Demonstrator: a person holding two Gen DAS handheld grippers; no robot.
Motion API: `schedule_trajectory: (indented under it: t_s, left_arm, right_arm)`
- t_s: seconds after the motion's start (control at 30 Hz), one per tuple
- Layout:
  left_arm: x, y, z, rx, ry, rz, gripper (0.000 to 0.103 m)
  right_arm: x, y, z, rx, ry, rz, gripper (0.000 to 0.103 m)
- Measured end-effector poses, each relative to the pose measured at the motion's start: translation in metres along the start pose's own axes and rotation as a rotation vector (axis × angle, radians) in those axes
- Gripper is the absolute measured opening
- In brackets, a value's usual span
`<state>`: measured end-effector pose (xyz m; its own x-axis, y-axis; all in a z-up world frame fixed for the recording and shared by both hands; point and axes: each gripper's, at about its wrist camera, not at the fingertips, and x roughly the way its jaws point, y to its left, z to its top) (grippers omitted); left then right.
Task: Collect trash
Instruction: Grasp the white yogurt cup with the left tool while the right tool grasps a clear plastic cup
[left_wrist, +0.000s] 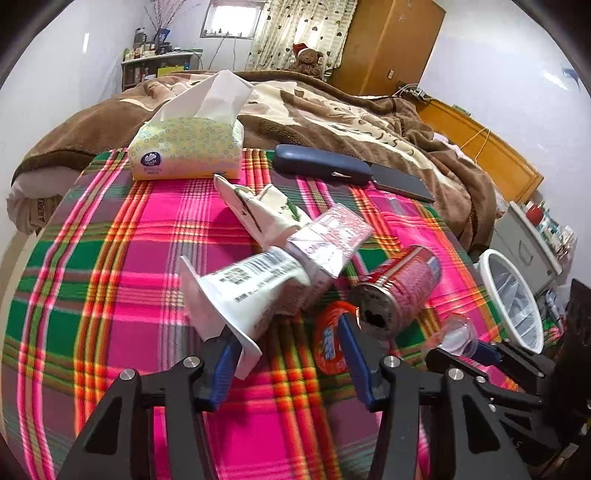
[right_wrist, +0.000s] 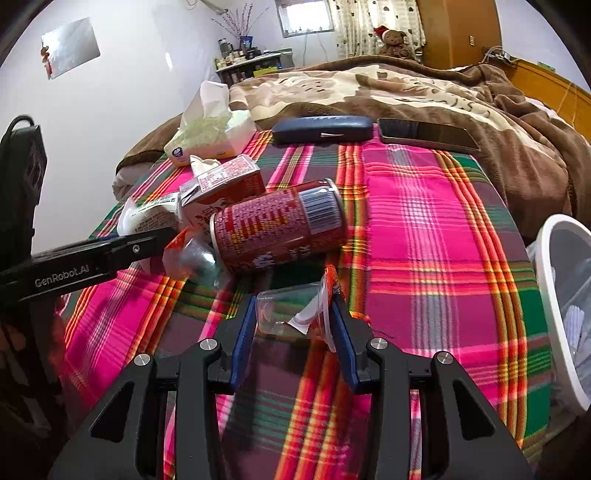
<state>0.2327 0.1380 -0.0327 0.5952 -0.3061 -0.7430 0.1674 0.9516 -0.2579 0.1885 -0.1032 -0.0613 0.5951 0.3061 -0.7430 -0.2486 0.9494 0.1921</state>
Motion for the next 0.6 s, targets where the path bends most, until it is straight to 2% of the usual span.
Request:
schedule_trajectory:
  t_s: [0.07,0.2,0.33,0.4,0.47,0.53,0.6]
  left_arm:
    - [-0.003,-0.006,-0.005,0.004,0.008,-0.055,0.053]
    - [-0.010,-0.018,-0.013,0.048,0.024,-0.101,0.053]
    - [-0.035,-0.020,-0.014,0.064,-0.057,0.005,0.055]
    - [-0.047,-0.018,-0.013,0.064,-0.109,0.059,0.068]
    - [-0.056,-0.015,-0.009,0.081,-0.154,0.090,0.073]
    - [-0.053,-0.006,-0.004,0.071,-0.139,0.081,0.073]
    - [-0.041,0.002,0.000,0.068,-0.092,0.069,0.073]
  right_arm:
    - [0.000,-0.004,-0.001,0.006,0.001,-0.007,0.041]
    - [0.000,-0.009,-0.001,0.028,0.001,-0.004,0.041]
    - [0.000,-0.008,-0.001,0.021,-0.002,0.006,0.041]
    - [0.001,-0.007,-0.001,0.018,-0.002,0.009,0.041]
    - [-0.001,-0.008,-0.002,0.016,-0.005,0.008,0.041]
    - [-0.001,-0.008,-0.002,0.017,-0.009,0.009,0.041]
    - [-0.002,-0.008,-0.002,0.015,-0.010,0.010,0.041]
